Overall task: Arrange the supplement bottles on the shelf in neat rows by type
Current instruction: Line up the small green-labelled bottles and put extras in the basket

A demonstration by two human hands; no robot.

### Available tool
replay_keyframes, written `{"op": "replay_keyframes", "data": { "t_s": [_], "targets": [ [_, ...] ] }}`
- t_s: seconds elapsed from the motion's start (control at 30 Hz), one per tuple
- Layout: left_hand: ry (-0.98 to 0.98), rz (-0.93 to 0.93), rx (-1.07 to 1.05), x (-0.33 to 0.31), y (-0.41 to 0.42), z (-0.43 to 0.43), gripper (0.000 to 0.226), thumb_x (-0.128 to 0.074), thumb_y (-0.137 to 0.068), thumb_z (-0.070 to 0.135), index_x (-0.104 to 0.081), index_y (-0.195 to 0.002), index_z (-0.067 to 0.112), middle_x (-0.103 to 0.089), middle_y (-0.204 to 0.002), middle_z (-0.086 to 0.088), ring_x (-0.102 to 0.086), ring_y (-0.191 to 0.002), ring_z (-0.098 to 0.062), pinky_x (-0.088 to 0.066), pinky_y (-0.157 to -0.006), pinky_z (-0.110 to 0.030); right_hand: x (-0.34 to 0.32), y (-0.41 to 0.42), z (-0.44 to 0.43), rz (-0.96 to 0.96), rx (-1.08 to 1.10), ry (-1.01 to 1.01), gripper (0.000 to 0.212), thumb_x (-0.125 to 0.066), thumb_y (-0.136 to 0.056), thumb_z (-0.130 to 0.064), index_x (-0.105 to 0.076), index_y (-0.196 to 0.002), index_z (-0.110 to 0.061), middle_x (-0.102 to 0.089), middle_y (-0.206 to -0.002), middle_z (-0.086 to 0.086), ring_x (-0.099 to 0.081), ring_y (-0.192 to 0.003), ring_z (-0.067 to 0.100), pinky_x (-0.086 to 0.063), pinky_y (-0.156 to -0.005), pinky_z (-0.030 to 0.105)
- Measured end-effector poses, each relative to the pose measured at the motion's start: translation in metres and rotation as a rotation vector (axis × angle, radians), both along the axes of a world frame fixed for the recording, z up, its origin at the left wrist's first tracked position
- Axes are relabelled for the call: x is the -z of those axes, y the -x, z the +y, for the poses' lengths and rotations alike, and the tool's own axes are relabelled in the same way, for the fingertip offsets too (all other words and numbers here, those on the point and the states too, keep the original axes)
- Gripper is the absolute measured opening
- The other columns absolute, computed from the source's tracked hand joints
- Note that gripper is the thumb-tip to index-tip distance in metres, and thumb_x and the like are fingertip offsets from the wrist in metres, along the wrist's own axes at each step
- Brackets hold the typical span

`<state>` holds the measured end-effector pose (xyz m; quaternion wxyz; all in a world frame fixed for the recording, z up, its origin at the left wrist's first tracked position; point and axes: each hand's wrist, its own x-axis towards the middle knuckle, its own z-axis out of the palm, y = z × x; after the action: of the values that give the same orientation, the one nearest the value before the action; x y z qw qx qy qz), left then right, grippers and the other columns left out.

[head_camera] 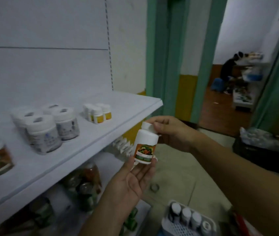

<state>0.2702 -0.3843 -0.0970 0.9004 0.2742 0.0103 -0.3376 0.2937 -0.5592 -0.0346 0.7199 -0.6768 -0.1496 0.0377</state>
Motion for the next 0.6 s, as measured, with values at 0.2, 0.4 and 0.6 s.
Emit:
{"op": "replay_keyframes", "data": {
  "t_s": [0.2,0.4,0.6],
  "targets": [
    [-0.091,0.046,0.163,0.056,0.004,-0.067,0.042,-0.058,-0.067,0.023,-0.06,-0.102,0.0,-0.073,-0.09,-0.02,-0.072,-0.076,-0.028,-0.059,-0.066,-0.035,0.053,0.044,-0.077,0.164,0.253,0.068,0.031,-0.072,-0.065,-0.028,-0.069,-0.093,-0.014,-0.072,-0.082,-0.004,-0.067,-0.078,0.009,-0.057,-0.069,0.024],
    [-0.264,0.095,0.271,0.128,-0.004,-0.112,0.038,-0.059,-0.07,0.027,-0.061,-0.097,0.001,-0.073,-0.082,-0.018,-0.072,-0.068,-0.023,-0.06,-0.059,-0.029,0.127,0.071,-0.131,0.313,0.416,0.278,0.013,-0.066,-0.083,-0.01,-0.07,-0.094,-0.015,-0.07,-0.085,0.0,-0.066,-0.078,0.01,-0.056,-0.069,0.021],
    [-0.629,0.022,0.361,0.226,-0.03,-0.135,0.031,-0.056,-0.085,0.033,-0.062,-0.104,0.009,-0.073,-0.095,-0.012,-0.07,-0.082,-0.02,-0.054,-0.076,-0.035,0.237,0.071,-0.148,0.428,0.575,0.314,0.015,-0.076,-0.076,-0.014,-0.073,-0.09,-0.019,-0.074,-0.087,0.002,-0.068,-0.074,0.009,-0.056,-0.068,0.019]
  ]
}}
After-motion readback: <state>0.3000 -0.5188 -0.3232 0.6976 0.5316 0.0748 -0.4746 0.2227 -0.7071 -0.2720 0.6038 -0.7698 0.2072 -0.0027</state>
